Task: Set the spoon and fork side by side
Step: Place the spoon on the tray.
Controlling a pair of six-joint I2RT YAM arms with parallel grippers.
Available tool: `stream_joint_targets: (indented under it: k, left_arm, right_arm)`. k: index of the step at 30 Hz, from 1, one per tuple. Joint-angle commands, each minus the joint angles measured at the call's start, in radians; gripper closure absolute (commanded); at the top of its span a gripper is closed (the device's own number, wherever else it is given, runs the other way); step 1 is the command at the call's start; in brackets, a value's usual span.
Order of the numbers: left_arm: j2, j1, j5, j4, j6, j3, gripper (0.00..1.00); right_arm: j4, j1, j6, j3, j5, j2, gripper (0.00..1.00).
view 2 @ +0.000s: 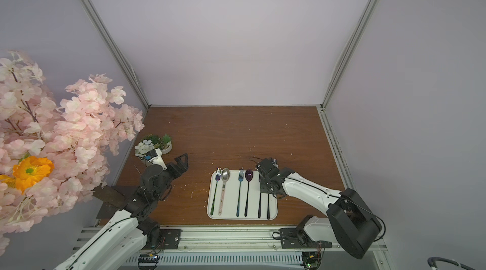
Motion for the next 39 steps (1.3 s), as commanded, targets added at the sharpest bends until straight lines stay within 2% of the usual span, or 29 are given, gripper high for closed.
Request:
stream_joint_targets:
  k: [1, 21, 26, 35, 39]
  left_arm:
    - [0.001, 0.009, 0.007, 0.005, 0.002, -0.008, 0.01]
    - [0.014, 0.009, 0.007, 0.013, 0.003, -0.003, 0.01]
    - [0.014, 0.009, 0.009, 0.012, 0.002, -0.004, 0.01]
    - [0.012, 0.009, 0.006, 0.014, 0.003, -0.002, 0.01]
    - [0.014, 0.009, 0.007, 0.013, 0.002, -0.002, 0.01]
  right_arm:
    - [0.014, -0.003, 0.001, -0.013, 0.01, 0.008, 0.96]
    - [-0.006, -0.003, -0.026, 0.018, 0.044, 0.043, 0.93]
    - [-0.025, -0.003, -0.034, 0.033, 0.044, 0.038, 0.82]
    - [-0.131, 0.006, -0.057, 0.147, 0.056, -0.034, 0.73]
    - [-0.117, 0.006, -0.085, 0.183, 0.008, -0.051, 0.6]
